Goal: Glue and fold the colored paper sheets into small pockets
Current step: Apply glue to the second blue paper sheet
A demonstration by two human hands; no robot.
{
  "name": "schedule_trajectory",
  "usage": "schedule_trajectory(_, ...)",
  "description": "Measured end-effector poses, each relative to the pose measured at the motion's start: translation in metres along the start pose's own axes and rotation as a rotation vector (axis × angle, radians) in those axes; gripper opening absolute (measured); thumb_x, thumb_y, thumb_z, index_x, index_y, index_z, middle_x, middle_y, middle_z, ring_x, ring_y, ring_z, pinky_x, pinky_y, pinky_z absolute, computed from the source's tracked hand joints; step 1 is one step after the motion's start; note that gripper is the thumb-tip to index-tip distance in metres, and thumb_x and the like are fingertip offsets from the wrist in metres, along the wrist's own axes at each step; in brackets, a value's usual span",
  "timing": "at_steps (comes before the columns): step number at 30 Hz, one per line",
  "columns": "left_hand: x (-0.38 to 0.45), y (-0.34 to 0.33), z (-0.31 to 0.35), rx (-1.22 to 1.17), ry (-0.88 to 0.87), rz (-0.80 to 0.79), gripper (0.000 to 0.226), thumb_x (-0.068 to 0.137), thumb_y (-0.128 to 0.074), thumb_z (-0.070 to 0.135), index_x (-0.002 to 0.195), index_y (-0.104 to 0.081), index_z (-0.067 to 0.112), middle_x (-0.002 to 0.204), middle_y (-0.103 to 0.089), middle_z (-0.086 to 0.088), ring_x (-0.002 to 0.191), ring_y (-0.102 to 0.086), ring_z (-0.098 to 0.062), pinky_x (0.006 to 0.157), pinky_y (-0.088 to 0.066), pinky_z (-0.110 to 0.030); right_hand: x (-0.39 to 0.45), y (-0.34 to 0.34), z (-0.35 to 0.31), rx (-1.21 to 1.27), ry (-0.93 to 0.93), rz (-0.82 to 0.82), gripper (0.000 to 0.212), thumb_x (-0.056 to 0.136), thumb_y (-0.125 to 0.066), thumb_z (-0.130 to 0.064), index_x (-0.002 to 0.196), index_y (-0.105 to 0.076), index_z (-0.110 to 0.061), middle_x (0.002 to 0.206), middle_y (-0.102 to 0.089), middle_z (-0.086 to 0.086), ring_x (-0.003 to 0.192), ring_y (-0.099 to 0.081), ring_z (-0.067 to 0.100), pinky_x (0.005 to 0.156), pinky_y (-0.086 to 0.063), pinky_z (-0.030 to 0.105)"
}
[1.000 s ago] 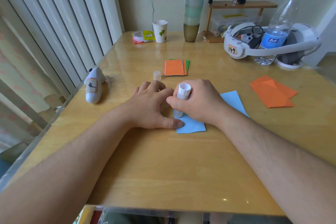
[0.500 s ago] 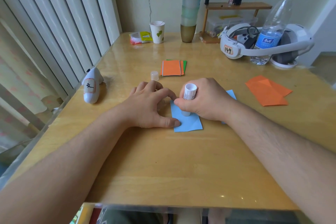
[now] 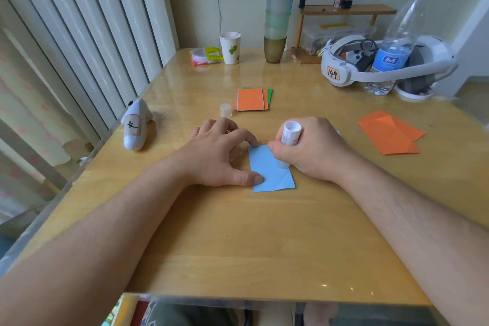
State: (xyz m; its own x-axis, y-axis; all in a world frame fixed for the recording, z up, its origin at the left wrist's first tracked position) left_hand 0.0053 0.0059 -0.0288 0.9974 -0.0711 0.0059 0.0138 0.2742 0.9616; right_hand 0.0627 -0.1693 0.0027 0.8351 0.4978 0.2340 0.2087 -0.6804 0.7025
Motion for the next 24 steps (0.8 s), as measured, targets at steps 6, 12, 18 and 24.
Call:
schedule_trajectory(6,0.0,0.0,0.001,0.002,-0.006,-0.008,0.081,0.057,-0.051,0.095,0.131,-0.043,0.061,0.129,-0.034,0.014,0.13,-0.026,-0.017,0.108,-0.024,-0.037,0.0,0.012,0.002,0.011,-0.012,0.163,0.03,0.083,-0.071,-0.028,0.075,-0.06,-0.001,0.072,-0.063,0.016,0.075,-0.056,0.033,0.06,-0.047,0.04)
schedule_trajectory(12,0.0,-0.001,0.002,0.014,-0.009,-0.015,0.081,0.057,-0.05,0.095,0.129,-0.041,0.061,0.129,-0.034,0.014,0.129,-0.027,-0.018,0.109,-0.025,-0.039,-0.001,0.01,-0.012,0.101,0.055,0.233,0.037,0.081,-0.071,-0.035,0.071,-0.058,-0.002,0.064,-0.059,0.013,0.068,-0.054,0.03,0.058,-0.045,0.039)
schedule_trajectory(18,0.0,-0.003,0.0,0.057,0.005,-0.004,0.093,0.052,-0.045,0.099,0.132,-0.041,0.051,0.131,-0.034,0.012,0.129,-0.028,-0.021,0.108,-0.026,-0.038,0.004,-0.022,-0.019,0.09,0.087,0.012,0.028,0.09,-0.076,-0.046,0.075,-0.067,-0.023,0.071,-0.072,-0.003,0.071,-0.066,0.015,0.066,-0.054,0.034)
schedule_trajectory(24,0.001,-0.003,0.001,0.037,0.007,-0.016,0.09,0.05,-0.045,0.098,0.129,-0.041,0.055,0.133,-0.033,0.014,0.13,-0.027,-0.02,0.108,-0.024,-0.037,0.002,-0.036,-0.024,0.067,0.082,-0.101,0.026,0.09,-0.077,-0.044,0.077,-0.065,-0.025,0.066,-0.065,-0.012,0.062,-0.053,0.002,0.058,-0.041,0.019)
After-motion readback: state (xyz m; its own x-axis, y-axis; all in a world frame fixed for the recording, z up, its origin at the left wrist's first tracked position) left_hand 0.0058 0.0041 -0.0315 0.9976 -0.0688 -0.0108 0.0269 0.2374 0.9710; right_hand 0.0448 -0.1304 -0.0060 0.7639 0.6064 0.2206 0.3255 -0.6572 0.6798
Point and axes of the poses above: each hand's wrist, its own x-axis towards the middle knuckle, its own y-axis out of the back of the hand, z = x × y, the point moved 8 cm from there along x, towards the middle knuckle
